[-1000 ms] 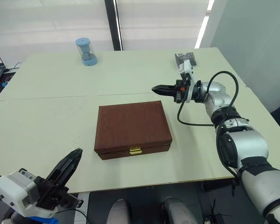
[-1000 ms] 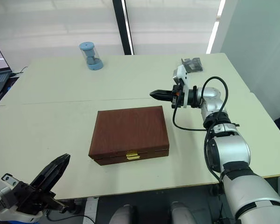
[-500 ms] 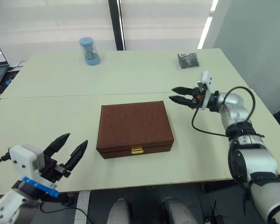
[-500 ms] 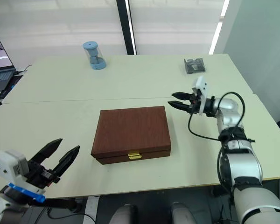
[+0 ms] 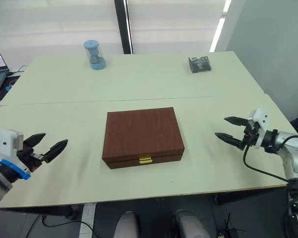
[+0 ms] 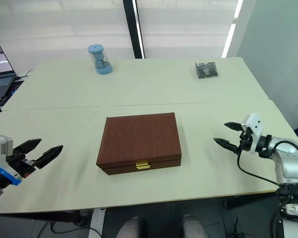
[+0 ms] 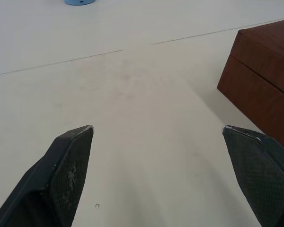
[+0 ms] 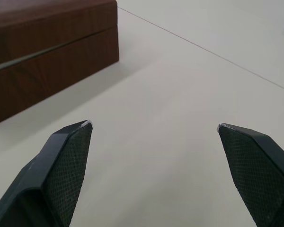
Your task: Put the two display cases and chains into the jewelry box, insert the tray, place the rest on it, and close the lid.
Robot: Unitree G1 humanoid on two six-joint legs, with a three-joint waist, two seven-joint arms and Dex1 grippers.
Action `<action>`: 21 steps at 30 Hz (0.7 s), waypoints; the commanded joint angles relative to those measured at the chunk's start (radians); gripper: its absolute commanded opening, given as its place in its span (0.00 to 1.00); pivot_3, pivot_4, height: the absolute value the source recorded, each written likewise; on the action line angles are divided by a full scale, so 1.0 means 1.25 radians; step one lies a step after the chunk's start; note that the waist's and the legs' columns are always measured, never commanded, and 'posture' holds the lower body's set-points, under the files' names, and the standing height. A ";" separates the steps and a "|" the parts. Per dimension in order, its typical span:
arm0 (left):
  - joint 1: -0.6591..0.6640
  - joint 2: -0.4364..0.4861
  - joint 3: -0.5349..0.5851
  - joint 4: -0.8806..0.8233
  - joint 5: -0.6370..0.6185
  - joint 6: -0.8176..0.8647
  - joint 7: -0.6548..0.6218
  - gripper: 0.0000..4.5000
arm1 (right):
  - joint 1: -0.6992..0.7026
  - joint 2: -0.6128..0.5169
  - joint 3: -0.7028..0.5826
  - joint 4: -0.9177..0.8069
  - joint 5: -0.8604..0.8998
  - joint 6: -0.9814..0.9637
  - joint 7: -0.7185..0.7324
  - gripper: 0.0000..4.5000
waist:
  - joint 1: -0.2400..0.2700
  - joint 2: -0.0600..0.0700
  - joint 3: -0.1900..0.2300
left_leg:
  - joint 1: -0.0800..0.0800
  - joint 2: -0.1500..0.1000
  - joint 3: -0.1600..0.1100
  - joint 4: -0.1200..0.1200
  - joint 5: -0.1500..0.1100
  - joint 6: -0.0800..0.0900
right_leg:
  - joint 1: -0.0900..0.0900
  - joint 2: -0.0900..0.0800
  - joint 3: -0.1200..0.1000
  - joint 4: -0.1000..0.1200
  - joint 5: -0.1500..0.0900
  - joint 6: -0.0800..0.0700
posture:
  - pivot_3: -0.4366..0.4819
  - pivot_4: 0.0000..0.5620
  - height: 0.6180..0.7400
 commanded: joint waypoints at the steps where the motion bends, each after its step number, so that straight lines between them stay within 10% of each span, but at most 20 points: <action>1: -0.021 0.033 0.003 0.045 0.036 -0.019 -0.036 1.00 | 0.022 -0.027 -0.029 -0.020 0.015 -0.020 -0.016 0.99 | -0.001 0.000 0.000 | 0.000 0.000 0.000 0.000 0.000 0.000 | 0.000 0.000 0.000 0.000 0.000 0.000 | 0.48 0.27 1.00; 21: -0.073 0.066 -0.003 0.129 0.123 -0.016 -0.089 1.00 | 0.047 -0.071 -0.020 0.078 0.011 -0.091 -0.036 0.99 | 0.002 0.000 0.000 | 0.000 0.000 0.001 0.000 0.000 0.000 | 0.000 0.000 0.000 0.000 0.000 0.000 | 0.48 0.27 1.00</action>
